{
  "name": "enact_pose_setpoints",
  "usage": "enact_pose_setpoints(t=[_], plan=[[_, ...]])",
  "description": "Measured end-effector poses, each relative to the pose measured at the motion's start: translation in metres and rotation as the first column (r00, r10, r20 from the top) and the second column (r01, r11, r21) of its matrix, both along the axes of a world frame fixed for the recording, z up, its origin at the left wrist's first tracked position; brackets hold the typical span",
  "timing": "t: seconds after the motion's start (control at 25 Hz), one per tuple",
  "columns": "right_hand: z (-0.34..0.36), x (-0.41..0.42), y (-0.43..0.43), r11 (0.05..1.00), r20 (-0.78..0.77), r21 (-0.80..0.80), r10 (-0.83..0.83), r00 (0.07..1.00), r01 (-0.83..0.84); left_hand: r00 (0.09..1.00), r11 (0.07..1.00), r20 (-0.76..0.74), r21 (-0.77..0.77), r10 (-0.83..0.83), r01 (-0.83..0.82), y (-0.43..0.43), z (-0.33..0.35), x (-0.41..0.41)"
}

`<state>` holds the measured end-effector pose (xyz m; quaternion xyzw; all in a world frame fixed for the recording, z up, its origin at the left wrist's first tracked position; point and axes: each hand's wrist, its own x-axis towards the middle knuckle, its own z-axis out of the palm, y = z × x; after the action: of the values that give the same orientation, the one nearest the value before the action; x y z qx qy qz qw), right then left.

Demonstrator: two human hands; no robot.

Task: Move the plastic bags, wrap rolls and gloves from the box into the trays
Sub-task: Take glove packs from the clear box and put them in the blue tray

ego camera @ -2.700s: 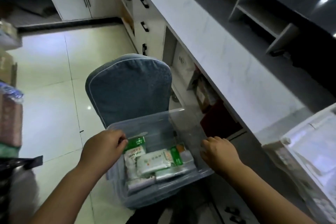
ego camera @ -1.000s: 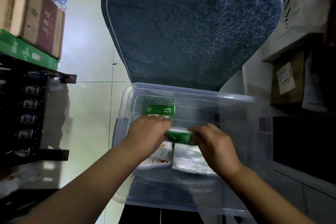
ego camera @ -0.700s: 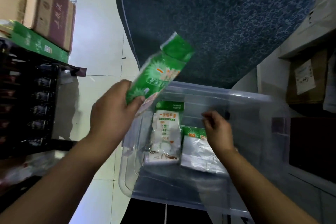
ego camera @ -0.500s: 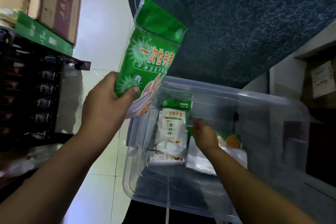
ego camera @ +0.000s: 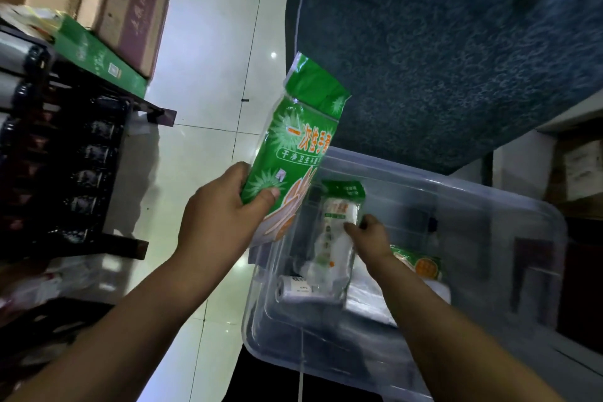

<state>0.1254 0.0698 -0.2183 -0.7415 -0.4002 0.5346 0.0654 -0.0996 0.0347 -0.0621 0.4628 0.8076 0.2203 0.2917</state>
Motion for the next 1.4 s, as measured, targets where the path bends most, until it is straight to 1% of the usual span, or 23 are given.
enact_pose_setpoints(t=[0.04, 0.16, 0.2, 0.28, 0.36, 0.44, 0.52, 0.56, 0.64, 0.72, 0.8, 0.84, 0.92, 0.96, 1.0, 1.04, 1.08, 1.12, 1.2, 1.24, 1.32, 1.4], plan=[[0.021, 0.002, -0.002, 0.999, -0.017, 0.045, -0.021, 1.0, 0.022, 1.0, 1.0, -0.005, -0.011, -0.019, 0.019, -0.001, 0.004, 0.001], [0.089, 0.017, -0.01, 0.973, 0.023, 0.225, -0.05, 0.998, 0.044, 0.995, 0.994, -0.01, -0.036, -0.102, 0.102, -0.004, 0.023, 0.011], [0.114, 0.021, -0.013, 0.956, 0.017, 0.284, -0.078, 0.997, 0.07, 0.99, 0.989, -0.027, -0.051, -0.14, 0.138, -0.004, 0.031, 0.018], [0.158, 0.023, -0.018, 0.911, -0.046, 0.387, -0.136, 0.99, 0.143, 0.976, 0.974, -0.031, -0.08, -0.215, 0.212, -0.004, 0.045, 0.035], [0.199, 0.021, -0.02, 0.845, -0.084, 0.488, -0.205, 0.975, 0.22, 0.957, 0.955, 0.056, -0.063, -0.285, 0.288, -0.004, 0.064, 0.059], [0.235, 0.018, -0.021, 0.777, -0.13, 0.561, -0.258, 0.958, 0.285, 0.92, 0.939, 0.207, -0.018, -0.333, 0.344, -0.005, 0.084, 0.079], [0.264, 0.017, -0.024, 0.726, -0.183, 0.604, -0.276, 0.944, 0.329, 0.849, 0.921, 0.374, 0.038, -0.372, 0.387, -0.004, 0.103, 0.094], [0.276, 0.02, -0.027, 0.707, -0.202, 0.619, -0.278, 0.939, 0.342, 0.812, 0.909, 0.428, 0.062, -0.397, 0.412, -0.003, 0.111, 0.101], [0.293, 0.026, -0.032, 0.684, -0.267, 0.614, -0.288, 0.919, 0.393, 0.781, 0.894, 0.456, 0.086, -0.427, 0.439, 0.0, 0.123, 0.113], [0.308, 0.037, -0.039, 0.66, -0.308, 0.607, -0.318, 0.897, 0.443, 0.77, 0.899, 0.48, 0.109, -0.421, 0.423, 0.001, 0.134, 0.128], [0.322, 0.049, -0.05, 0.635, -0.273, 0.641, -0.337, 0.901, 0.432, 0.766, 0.903, 0.485, 0.148, -0.421, 0.403, -0.001, 0.141, 0.145], [0.33, 0.056, -0.057, 0.615, -0.234, 0.672, -0.353, 0.906, 0.413, 0.759, 0.892, 0.473, 0.178, -0.447, 0.415, -0.002, 0.146, 0.153], [0.343, 0.077, -0.076, 0.553, -0.121, 0.764, -0.384, 0.915, 0.333, 0.72, 0.856, 0.466, 0.237, -0.514, 0.459, -0.003, 0.156, 0.167], [0.348, 0.09, -0.086, 0.538, -0.053, 0.792, -0.41, 0.91, 0.289, 0.699, 0.838, 0.464, 0.25, -0.544, 0.486, -0.003, 0.161, 0.172], [0.354, 0.106, -0.099, 0.53, -0.011, 0.797, -0.466, 0.885, 0.289, 0.668, 0.817, 0.476, 0.254, -0.572, 0.518, -0.003, 0.169, 0.181], [0.358, 0.122, -0.113, 0.53, -0.004, 0.777, -0.537, 0.844, 0.341, 0.628, 0.799, 0.507, 0.257, -0.59, 0.543, -0.003, 0.177, 0.189], [0.363, 0.135, -0.127, 0.531, -0.031, 0.731, -0.601, 0.798, 0.428, 0.581, 0.781, 0.546, 0.259, -0.604, 0.569, -0.005, 0.187, 0.198], [0.369, 0.146, -0.141, 0.507, -0.111, 0.675, -0.649, 0.753, 0.536, 0.523, 0.759, 0.591, 0.26, -0.614, 0.597, -0.006, 0.197, 0.208], [0.382, 0.166, -0.168, 0.396, -0.348, 0.557, -0.687, 0.638, 0.73, 0.387, 0.714, 0.697, 0.256, -0.603, 0.651, -0.016, 0.215, 0.235], [0.389, 0.174, -0.179, 0.344, -0.448, 0.493, -0.687, 0.572, 0.799, 0.325, 0.693, 0.741, 0.253, -0.587, 0.675, -0.023, 0.222, 0.249], [0.401, 0.191, -0.201, 0.265, -0.563, 0.408, -0.68, 0.469, 0.874, 0.197, 0.638, 0.809, 0.261, -0.554, 0.724, -0.044, 0.237, 0.28], [0.411, 0.21, -0.229, 0.169, -0.628, 0.391, -0.67, 0.396, 0.905, 0.086, 0.574, 0.847, 0.277, -0.524, 0.77, -0.072, 0.248, 0.315]])
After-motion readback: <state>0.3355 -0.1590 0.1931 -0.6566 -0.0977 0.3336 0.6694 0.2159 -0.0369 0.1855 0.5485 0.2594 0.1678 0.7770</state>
